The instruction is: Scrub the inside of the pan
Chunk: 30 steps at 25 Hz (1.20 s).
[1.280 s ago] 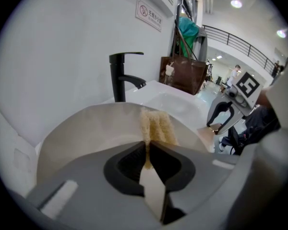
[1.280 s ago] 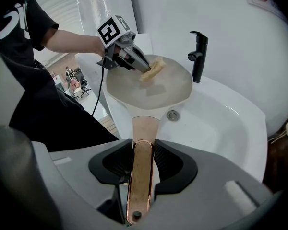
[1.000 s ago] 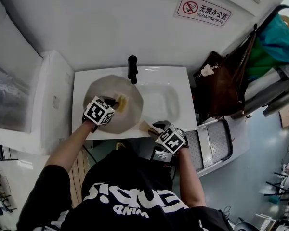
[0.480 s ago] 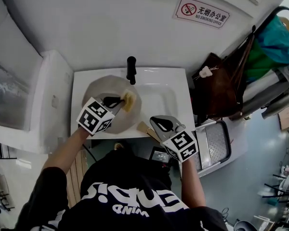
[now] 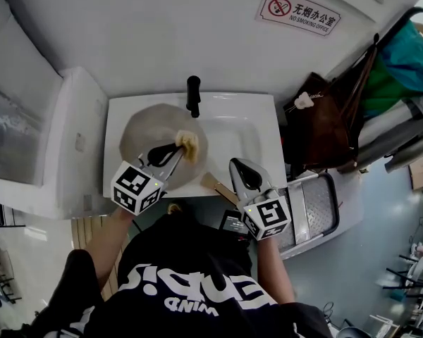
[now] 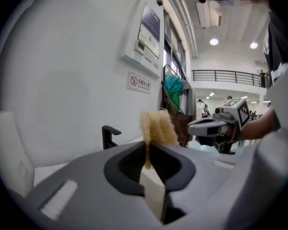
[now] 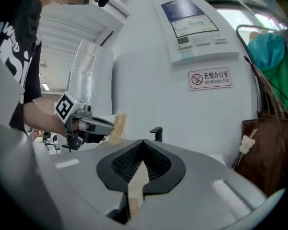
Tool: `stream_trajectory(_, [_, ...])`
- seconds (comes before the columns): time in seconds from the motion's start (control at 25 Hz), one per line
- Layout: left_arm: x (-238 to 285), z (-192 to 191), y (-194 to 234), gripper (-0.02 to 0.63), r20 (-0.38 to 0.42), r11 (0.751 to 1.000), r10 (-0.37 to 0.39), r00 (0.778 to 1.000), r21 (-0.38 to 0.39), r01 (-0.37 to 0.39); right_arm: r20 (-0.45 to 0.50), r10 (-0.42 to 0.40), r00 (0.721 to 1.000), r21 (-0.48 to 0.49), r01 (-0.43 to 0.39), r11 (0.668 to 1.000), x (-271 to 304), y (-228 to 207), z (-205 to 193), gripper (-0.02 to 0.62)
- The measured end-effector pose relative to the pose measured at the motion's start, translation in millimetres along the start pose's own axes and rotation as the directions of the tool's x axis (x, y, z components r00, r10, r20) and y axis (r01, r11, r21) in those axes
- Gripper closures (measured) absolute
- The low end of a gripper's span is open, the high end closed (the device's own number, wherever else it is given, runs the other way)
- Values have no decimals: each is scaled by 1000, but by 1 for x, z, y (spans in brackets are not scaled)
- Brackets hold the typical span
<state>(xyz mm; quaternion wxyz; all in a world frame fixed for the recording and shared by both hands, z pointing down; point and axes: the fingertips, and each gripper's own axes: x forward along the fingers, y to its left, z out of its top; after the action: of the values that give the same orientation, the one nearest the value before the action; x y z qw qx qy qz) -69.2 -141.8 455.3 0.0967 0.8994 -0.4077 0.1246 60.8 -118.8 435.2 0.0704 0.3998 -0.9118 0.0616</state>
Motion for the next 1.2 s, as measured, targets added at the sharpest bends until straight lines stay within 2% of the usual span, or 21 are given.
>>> stream_trajectory(0.12, [-3,-3,-1,581,78,999,43,996,-1,-43,24,-28,999,17,27,999,2,-2,-4,586])
stream_trajectory(0.24, [-6,-11,1,581,110,996,83,990,2,-84,40,-41,998,45,39,998,1,-3,-9,586])
stream_trajectory(0.68, [-14,-20,5,581,121,988,153,981,-9,-153,43,-32,999,65,29,997,2,1,-17,586])
stream_trajectory(1.2, [-17,-24,12,581,106,983,181,978,-20,-180,30,-55,998,53,53,997,3,-3,-21,586])
